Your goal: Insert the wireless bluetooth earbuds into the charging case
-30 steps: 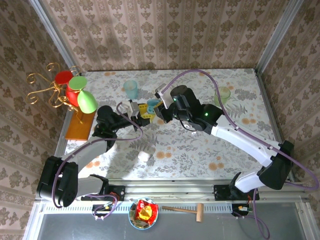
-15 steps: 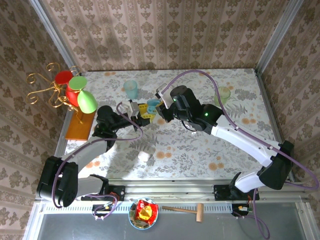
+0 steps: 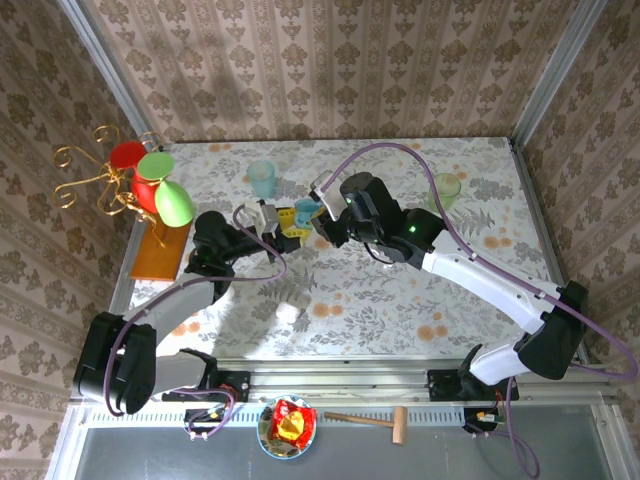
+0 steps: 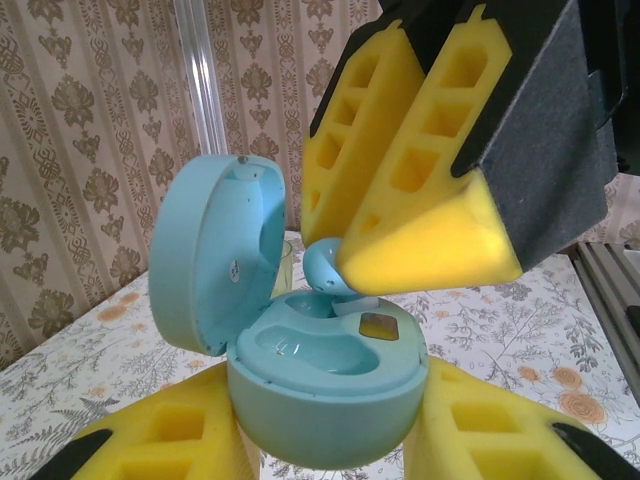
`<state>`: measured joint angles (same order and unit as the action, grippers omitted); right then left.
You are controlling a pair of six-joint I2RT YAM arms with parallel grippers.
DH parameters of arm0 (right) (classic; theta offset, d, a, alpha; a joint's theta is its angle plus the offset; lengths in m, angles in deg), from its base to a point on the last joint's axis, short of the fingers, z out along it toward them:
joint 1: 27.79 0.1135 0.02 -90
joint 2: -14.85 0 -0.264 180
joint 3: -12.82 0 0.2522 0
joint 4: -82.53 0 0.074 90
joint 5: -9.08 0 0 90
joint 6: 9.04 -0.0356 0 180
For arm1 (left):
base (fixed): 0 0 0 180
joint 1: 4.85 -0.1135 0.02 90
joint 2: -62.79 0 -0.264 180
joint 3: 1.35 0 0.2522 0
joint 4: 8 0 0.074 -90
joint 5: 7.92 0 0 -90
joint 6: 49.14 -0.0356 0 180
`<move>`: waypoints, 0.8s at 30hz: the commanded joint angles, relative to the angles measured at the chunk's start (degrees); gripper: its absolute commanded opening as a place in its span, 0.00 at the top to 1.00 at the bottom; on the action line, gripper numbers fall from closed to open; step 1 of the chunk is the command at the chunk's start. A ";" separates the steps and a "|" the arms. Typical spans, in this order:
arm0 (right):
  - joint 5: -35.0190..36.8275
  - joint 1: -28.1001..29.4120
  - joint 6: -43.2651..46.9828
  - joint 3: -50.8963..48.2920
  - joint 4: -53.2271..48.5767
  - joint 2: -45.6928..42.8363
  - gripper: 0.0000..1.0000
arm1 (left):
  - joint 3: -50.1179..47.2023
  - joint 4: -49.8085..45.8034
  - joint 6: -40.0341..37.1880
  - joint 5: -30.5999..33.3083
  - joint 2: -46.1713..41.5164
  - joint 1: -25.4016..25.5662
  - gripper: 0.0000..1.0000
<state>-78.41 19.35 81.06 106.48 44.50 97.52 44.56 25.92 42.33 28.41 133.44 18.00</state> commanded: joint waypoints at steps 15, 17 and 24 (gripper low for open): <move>-1.97 0.19 -2.09 0.62 -0.26 -0.53 0.65 | 0.99 1.49 0.65 -0.87 -1.79 0.09 0.72; -2.11 0.18 -2.69 0.55 0.14 -1.00 0.63 | 0.86 1.54 0.55 -0.75 -1.92 0.09 0.72; -3.64 -0.61 -4.80 -3.72 5.72 -7.69 0.50 | 0.47 1.84 0.63 -0.48 -2.00 -0.45 0.72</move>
<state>-80.03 19.22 77.78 104.25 46.20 94.59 44.56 25.94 42.33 28.35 133.18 17.94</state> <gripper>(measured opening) 0.496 0.342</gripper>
